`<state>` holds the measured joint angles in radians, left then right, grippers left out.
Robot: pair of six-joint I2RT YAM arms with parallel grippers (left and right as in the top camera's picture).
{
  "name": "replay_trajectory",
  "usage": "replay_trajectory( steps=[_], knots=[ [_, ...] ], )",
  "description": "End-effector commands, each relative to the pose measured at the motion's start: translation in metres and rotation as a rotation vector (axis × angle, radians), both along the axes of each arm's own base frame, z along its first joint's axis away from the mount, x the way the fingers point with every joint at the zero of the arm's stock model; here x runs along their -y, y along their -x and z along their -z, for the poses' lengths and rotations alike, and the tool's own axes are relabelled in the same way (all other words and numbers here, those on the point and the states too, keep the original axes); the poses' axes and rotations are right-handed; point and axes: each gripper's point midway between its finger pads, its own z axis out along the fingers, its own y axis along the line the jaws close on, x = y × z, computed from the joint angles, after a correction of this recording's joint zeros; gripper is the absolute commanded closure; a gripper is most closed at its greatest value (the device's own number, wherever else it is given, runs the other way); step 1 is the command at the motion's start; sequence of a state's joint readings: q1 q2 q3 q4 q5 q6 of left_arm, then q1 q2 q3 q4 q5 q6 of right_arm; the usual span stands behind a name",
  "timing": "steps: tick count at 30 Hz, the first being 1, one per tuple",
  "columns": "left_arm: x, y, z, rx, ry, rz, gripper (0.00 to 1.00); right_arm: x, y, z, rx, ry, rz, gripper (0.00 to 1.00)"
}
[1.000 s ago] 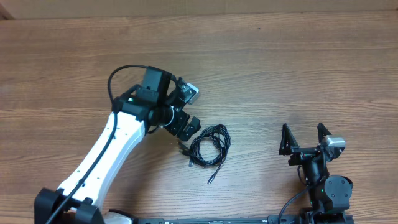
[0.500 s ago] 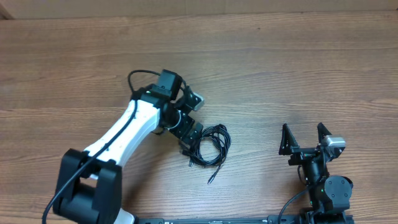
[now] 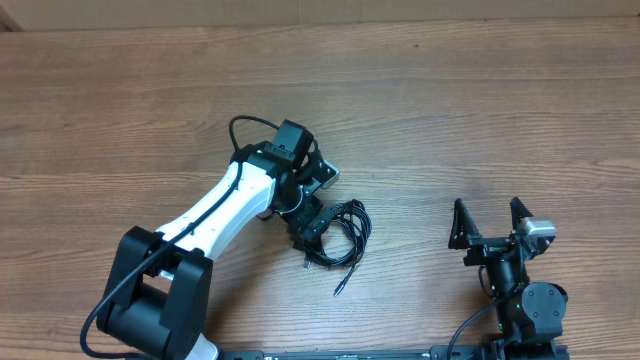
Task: Untangle cables
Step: 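Move the left gripper forward and down over the black cable bundle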
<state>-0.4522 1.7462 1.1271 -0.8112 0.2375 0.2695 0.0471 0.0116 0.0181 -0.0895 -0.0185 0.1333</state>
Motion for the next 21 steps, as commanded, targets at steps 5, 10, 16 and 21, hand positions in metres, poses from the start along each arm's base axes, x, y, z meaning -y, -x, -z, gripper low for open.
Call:
replay_trajectory(
  steps=[5,10,16,21],
  knots=[
    [0.009,0.000,-0.001,0.005,0.021,0.065,0.01,0.002,0.000,0.002,0.004,0.004,0.009,0.00],
    [0.007,0.004,0.000,-0.013,0.012,0.060,0.00,0.002,0.000,0.002,0.004,0.004,0.009,0.00],
    [0.005,0.006,0.005,-0.027,-0.004,0.059,0.00,0.002,0.000,0.002,0.004,0.004,0.009,0.00],
    [0.007,0.014,0.032,-0.096,-0.037,0.075,0.00,0.002,0.000,0.002,0.004,0.004,0.009,0.00]
  ],
)
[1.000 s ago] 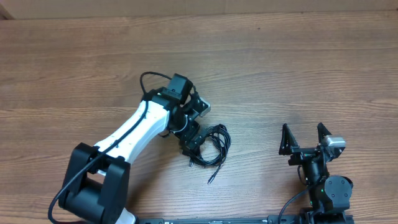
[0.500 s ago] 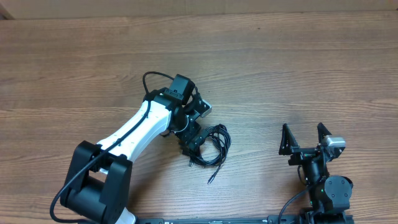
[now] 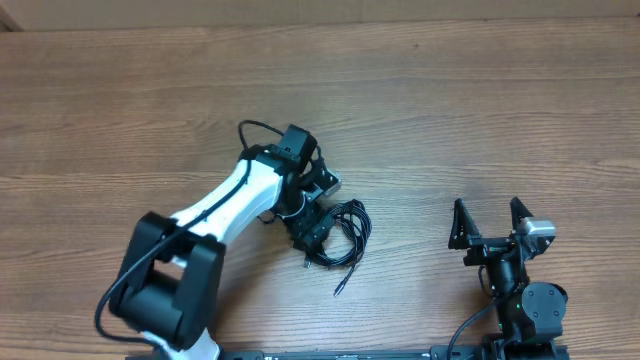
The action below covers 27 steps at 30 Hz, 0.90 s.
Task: Untangle cables
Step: 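Move the left gripper forward and down over the black cable bundle, then close the left gripper on the cable bundle and lift it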
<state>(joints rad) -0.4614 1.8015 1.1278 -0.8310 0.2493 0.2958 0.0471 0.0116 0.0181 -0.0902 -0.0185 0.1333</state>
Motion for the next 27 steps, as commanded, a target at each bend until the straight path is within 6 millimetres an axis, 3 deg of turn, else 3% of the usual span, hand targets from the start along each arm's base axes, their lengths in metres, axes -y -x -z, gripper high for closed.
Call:
replay_trajectory(
  steps=[1,5,16,21,25,27],
  knots=[
    [0.011,0.005,0.022,-0.042,-0.016,0.047,0.00,0.002,0.000,0.001,0.005,0.004,0.009,0.00],
    [0.021,0.003,0.023,-0.017,-0.004,0.071,0.00,0.002,0.000,0.001,0.005,0.004,0.009,0.00],
    [0.028,-0.006,0.023,0.024,0.015,0.072,0.00,0.002,0.000,0.001,0.005,0.004,0.009,0.00],
    [0.003,-0.016,0.029,0.078,-0.159,-0.065,0.00,0.002,0.000,0.001,0.005,0.004,0.009,0.00],
    [0.002,-0.018,0.030,0.090,-0.174,-0.083,0.00,0.002,0.000,0.001,0.005,0.004,0.009,0.00],
    [0.002,-0.017,0.030,0.088,-0.174,-0.084,0.20,0.002,0.000,0.001,0.005,0.003,0.009,0.00]
  ],
)
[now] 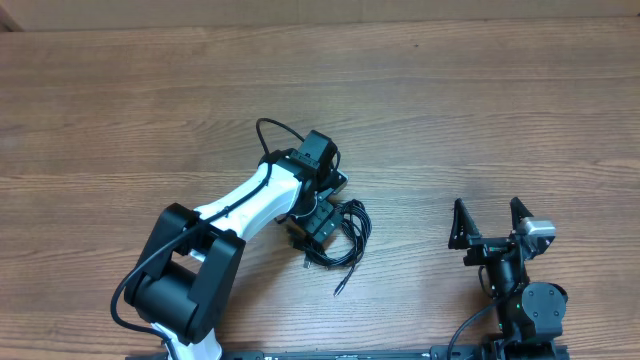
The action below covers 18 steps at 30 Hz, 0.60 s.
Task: Untangle cables
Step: 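Close the left gripper on the cable bundle and lift it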
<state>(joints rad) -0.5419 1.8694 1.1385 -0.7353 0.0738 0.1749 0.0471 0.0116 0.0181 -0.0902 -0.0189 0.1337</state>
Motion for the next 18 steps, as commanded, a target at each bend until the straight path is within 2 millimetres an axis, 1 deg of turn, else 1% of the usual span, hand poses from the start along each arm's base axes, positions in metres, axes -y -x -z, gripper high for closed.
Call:
replay_trajectory(
  steps=[1,2,3,5,6,11,14,15,16,18],
  knots=[
    [-0.004,0.000,0.008,-0.006,-0.036,-0.032,0.32,0.002,0.000,0.001,0.005,0.004,0.009,0.00],
    [-0.004,0.000,0.008,-0.008,-0.034,-0.032,0.39,0.002,0.000,0.001,0.005,0.004,0.009,0.00],
    [-0.003,0.001,0.008,-0.012,-0.029,-0.032,0.64,0.002,0.000,0.001,0.005,0.004,0.009,0.00],
    [0.001,0.003,0.008,-0.023,-0.007,-0.029,0.87,0.002,0.000,0.001,0.005,0.004,0.009,0.00],
    [0.001,0.003,0.008,-0.024,-0.005,-0.029,0.96,0.002,0.000,0.001,0.005,0.004,0.009,0.00],
    [0.001,0.003,0.005,-0.028,-0.009,-0.028,0.96,0.002,0.000,0.001,0.005,0.004,0.009,0.00],
    [0.002,-0.002,-0.010,-0.011,-0.009,-0.029,0.96,0.002,0.000,0.001,0.005,0.004,0.009,0.00],
    [0.006,-0.009,-0.027,0.012,0.004,-0.028,0.96,0.002,0.000,0.001,0.005,0.004,0.009,0.00],
    [0.009,-0.013,-0.038,0.030,0.015,-0.026,0.96,0.002,0.000,0.001,0.005,0.004,0.009,0.00],
    [0.018,-0.028,-0.080,0.113,0.065,-0.018,0.96,0.002,0.000,0.001,0.005,0.004,0.009,0.00]
  ],
)
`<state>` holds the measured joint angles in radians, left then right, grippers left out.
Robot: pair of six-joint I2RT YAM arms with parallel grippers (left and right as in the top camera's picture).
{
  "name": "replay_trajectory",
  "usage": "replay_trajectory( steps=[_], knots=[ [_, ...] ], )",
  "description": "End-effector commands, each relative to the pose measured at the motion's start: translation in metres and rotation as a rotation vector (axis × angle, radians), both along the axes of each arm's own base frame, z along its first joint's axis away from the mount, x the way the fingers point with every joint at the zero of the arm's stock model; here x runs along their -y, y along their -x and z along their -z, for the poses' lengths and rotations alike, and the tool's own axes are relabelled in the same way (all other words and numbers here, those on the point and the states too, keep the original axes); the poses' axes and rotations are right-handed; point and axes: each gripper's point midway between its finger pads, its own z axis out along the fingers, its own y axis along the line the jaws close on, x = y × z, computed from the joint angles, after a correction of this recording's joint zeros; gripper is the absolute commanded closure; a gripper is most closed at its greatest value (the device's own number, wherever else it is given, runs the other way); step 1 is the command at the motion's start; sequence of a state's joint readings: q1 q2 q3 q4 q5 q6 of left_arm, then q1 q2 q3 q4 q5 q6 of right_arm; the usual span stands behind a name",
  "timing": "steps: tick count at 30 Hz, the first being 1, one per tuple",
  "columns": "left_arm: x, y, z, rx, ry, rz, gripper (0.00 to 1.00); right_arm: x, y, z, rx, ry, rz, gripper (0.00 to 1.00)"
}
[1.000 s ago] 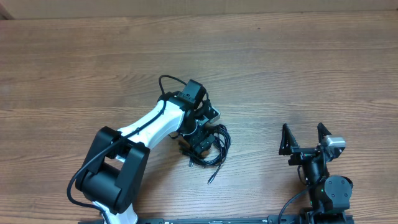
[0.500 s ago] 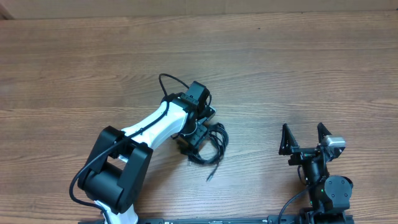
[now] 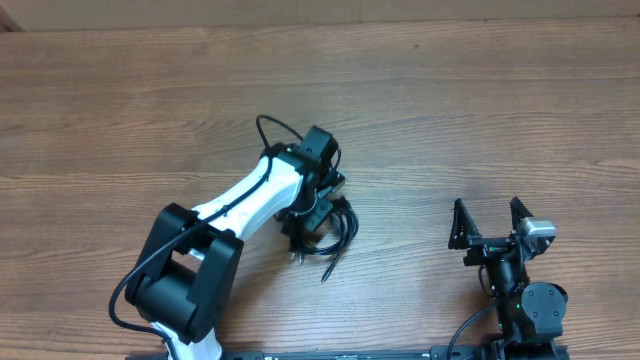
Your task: Untangle cables
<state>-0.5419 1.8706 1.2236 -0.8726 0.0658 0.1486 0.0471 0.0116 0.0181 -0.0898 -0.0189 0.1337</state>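
A tangled bundle of thin black cables (image 3: pixel 344 228) lies on the wooden table near the middle, with a loose end (image 3: pixel 328 270) trailing toward the front. My left gripper (image 3: pixel 308 232) points down onto the bundle's left side and looks shut on the cables; its fingertips are mostly hidden under the wrist. The white left arm (image 3: pixel 250 195) reaches in from the front left. My right gripper (image 3: pixel 489 224) stands open at the front right, well away from the cables, with nothing between its fingers.
The wooden table (image 3: pixel 480 110) stretches to the back and to both sides. The right arm's base (image 3: pixel 525 300) sits at the front right edge, and the left arm's black base (image 3: pixel 180 290) at the front left.
The cable bundle has drawn together and shifted a little left, with its loose end pulled up closer to the gripper. My left gripper now sits on the bundle's left side. The right arm has not moved.
My left gripper hovered at the left edge of the bundle, then moved slightly right in two steps while the cables lay unchanged. Now the bundle has tightened and shifted with the gripper on it. The right gripper stayed open and still throughout.
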Motion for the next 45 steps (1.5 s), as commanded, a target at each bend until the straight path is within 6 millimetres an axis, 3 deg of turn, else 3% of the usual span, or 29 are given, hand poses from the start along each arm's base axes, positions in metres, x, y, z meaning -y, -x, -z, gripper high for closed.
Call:
replay_trajectory(
  steps=[1,7,12,19,32,35,40,45],
  knots=[
    [0.023,-0.035,-0.076,0.190,0.116,0.009,0.96,0.002,0.000,0.002,0.005,0.004,0.009,0.00],
    [0.031,-0.044,-0.157,0.347,0.225,0.008,0.96,0.002,0.000,0.002,0.005,0.004,0.009,0.00],
    [0.026,-0.038,-0.206,0.480,0.271,0.067,0.96,0.002,0.000,0.002,0.005,0.004,0.009,0.00],
    [0.018,-0.025,-0.248,0.623,0.275,0.236,0.96,0.002,0.000,0.002,0.005,0.004,0.009,0.00],
    [0.016,-0.021,-0.258,0.693,0.228,0.418,0.96,0.010,-0.001,-0.005,0.032,0.003,0.058,0.00],
    [0.026,-0.015,-0.261,0.695,0.273,0.495,0.96,-0.002,0.000,-0.014,0.066,-0.015,-0.013,0.00],
    [0.044,-0.001,-0.268,0.693,0.382,0.622,0.96,-0.020,0.009,-0.039,0.081,-0.107,-0.125,0.00],
    [0.066,0.016,-0.290,0.719,0.557,0.702,0.96,-0.026,0.035,-0.083,0.041,-0.107,-0.164,0.00]
  ],
)
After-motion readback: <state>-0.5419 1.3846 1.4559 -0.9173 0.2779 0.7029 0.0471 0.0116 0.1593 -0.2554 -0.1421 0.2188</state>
